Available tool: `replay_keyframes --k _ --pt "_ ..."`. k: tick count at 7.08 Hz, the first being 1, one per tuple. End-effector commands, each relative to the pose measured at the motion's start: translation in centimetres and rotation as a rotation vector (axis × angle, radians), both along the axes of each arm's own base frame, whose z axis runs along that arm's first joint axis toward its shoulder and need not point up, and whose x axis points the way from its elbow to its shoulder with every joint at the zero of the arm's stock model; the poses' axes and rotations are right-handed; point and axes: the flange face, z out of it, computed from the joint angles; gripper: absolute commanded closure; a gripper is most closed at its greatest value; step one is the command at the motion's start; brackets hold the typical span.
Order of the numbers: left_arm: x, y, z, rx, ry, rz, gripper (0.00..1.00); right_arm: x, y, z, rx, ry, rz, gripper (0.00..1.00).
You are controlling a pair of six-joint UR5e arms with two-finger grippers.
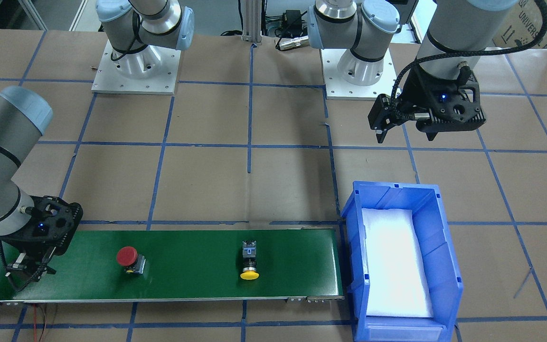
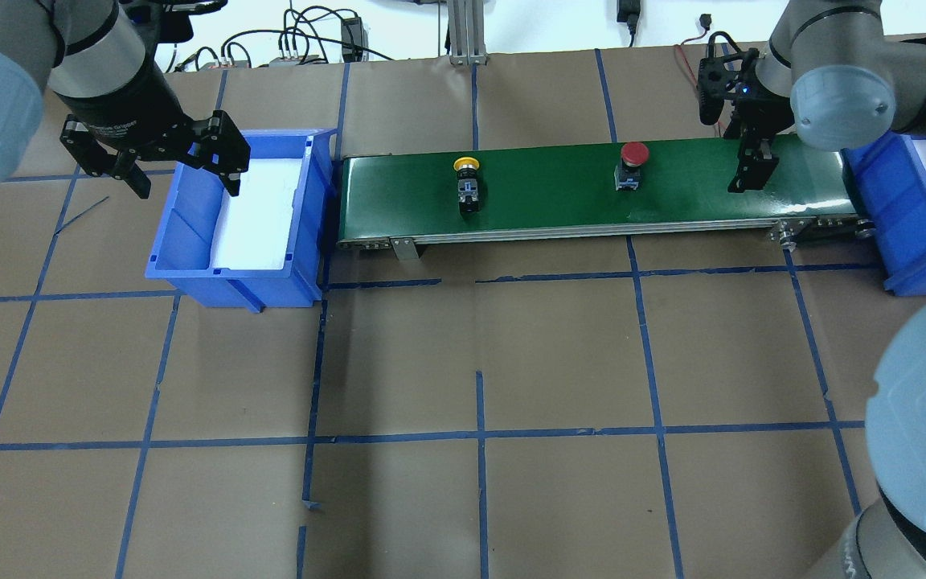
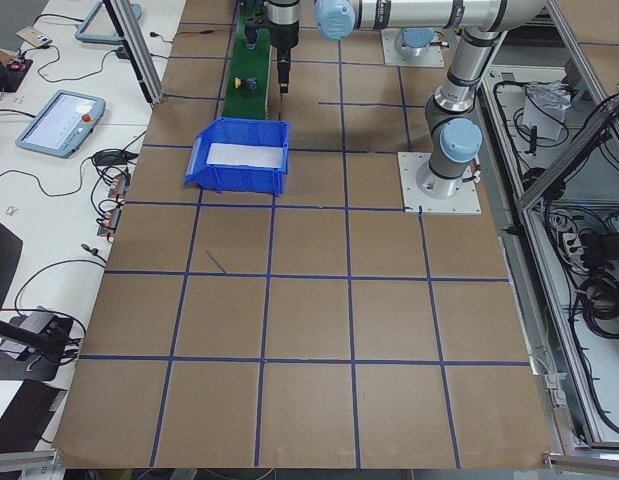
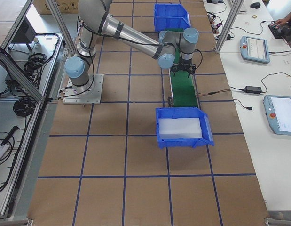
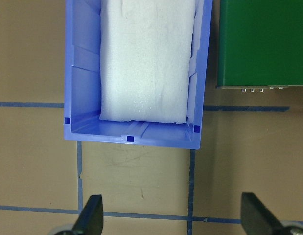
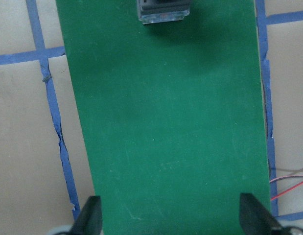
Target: Transport two buttons from left to right
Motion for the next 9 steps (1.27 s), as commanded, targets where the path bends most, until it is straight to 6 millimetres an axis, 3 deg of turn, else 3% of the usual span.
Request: replay_keyframes --k 1,3,7,9 --pt "-0.3 -0.5 -0.1 -0.013 0.013 0.0 0.0 0.1 -0.3 0.5 -0.021 -0.007 0.067 0.0" --pt "-0.8 -2.9 -2.1 -0.073 0.074 -0.015 0.0 0.1 -0.4 0.6 -0.027 -0.004 0.115 0.0" --pt "-1.4 2.9 0.8 0.114 0.046 -0.015 0.0 0.1 -0.4 0.7 -0.03 -0.002 0.131 0.0" --pt "-1.0 3.1 1.4 0.102 0.04 -0.012 0.0 0.2 0.0 0.8 -0.029 -0.002 0.131 0.0"
